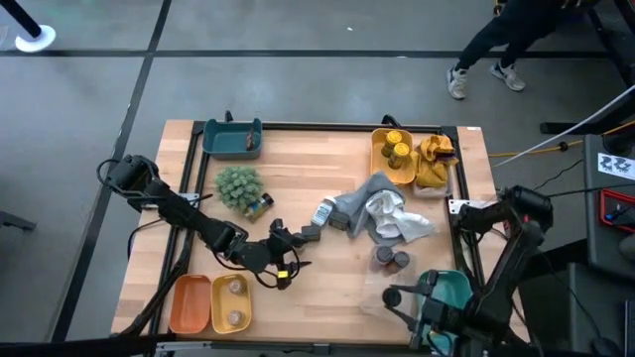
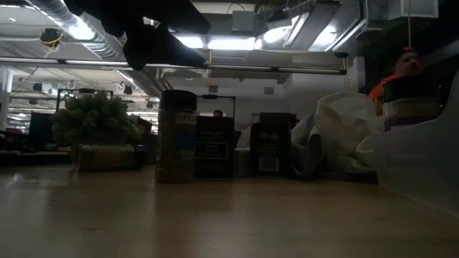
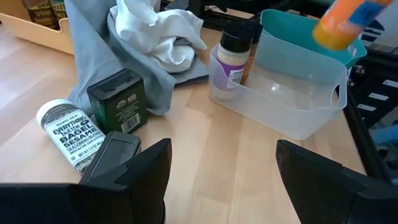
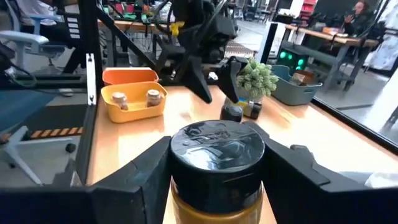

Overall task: Sort spices by type
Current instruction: Put the black seasoning bottle into the transparent bin

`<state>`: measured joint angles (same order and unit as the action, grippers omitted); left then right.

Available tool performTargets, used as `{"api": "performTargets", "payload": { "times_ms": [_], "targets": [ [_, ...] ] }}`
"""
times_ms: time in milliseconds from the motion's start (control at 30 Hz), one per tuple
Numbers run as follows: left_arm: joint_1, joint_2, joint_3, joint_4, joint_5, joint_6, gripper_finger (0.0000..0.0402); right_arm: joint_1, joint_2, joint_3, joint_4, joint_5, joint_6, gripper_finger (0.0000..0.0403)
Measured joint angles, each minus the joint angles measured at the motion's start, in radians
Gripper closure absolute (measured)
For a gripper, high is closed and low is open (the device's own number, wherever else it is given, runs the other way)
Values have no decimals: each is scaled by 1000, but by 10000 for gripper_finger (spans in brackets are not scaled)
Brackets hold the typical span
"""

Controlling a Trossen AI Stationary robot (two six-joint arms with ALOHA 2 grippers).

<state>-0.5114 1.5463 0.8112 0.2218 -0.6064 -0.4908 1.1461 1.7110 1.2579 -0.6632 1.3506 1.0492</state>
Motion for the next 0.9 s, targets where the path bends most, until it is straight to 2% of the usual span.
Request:
{"api": "performTargets", "payload": {
  "times_ms": [167,533,900],
  "targets": [
    [0,0,0,-1,0,-33,130,2,72,-6,-22,13,103,194],
    [0,0,0,-2,0,-73,130,6,160,-127,4,94,414,194],
    [0,0,0,-2,0,-72,130,3,193,-199,221,106,439,194]
  ]
}}
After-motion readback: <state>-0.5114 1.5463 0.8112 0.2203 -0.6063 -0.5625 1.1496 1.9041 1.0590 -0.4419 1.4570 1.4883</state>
